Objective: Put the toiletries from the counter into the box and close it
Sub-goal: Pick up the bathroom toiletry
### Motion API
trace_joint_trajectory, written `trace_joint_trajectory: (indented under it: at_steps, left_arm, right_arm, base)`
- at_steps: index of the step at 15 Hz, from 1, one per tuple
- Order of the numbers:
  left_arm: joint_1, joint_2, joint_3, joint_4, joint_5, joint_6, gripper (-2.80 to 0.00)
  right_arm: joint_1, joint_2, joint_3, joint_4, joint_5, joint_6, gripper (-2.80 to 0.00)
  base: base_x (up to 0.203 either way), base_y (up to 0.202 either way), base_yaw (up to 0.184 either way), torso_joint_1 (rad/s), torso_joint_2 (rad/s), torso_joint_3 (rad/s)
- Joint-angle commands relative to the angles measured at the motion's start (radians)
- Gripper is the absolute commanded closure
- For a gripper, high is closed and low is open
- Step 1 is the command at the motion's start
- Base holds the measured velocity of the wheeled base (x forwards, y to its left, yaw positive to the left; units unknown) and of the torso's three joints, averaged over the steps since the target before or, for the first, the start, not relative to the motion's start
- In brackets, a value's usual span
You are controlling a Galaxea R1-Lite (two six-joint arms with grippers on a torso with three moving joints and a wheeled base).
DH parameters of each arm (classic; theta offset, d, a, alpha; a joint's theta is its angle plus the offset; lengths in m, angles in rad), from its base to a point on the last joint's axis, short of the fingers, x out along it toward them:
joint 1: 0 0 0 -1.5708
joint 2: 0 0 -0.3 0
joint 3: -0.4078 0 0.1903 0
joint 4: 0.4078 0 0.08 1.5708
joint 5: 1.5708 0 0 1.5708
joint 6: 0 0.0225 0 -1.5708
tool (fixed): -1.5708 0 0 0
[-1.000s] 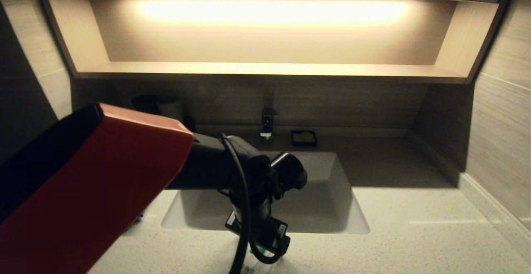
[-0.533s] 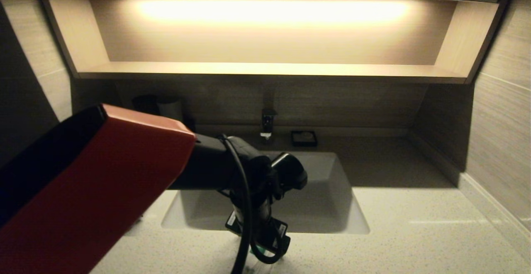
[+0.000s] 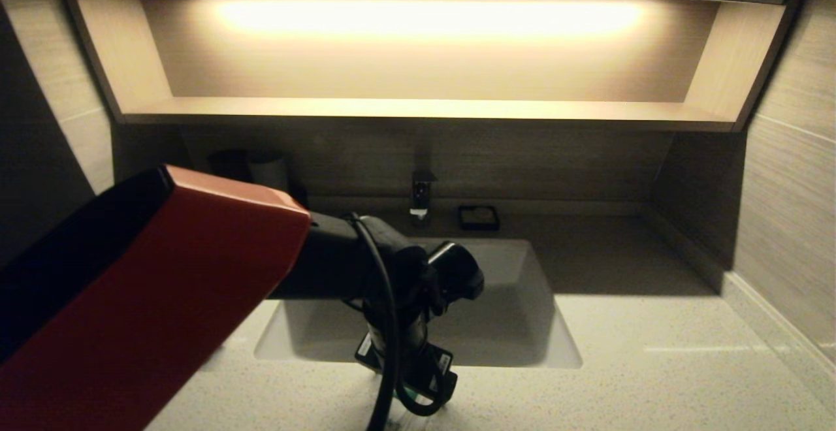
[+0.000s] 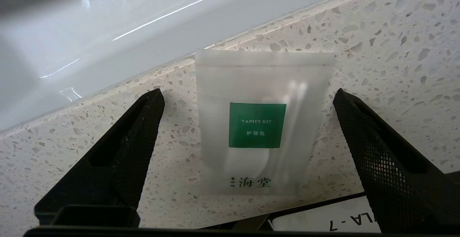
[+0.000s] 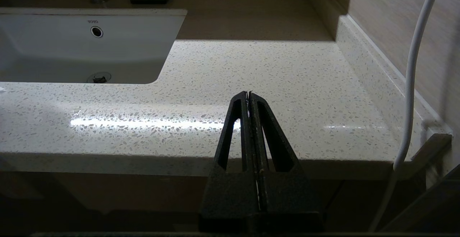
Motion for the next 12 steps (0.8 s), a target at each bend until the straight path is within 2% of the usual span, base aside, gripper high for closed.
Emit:
trace_joint_trajectory:
  at_steps: [1, 12]
  left_arm:
    - [0.000, 0.002, 0.000, 0.005, 0.001, -0.002, -2.80]
    - [0.005, 0.002, -0.015, -0.001, -0.002, -0.053, -2.80]
  right_arm:
    - [0.000, 0.000, 0.002, 0.000, 0.000, 0.000, 0.00]
    - [0.000, 0.000, 0.002, 0.000, 0.000, 0.000, 0.00]
  base:
    - [0.000, 0.000, 0.000, 0.000, 0.00, 0.000]
    - [0.000, 0.000, 0.000, 0.000, 0.00, 0.000]
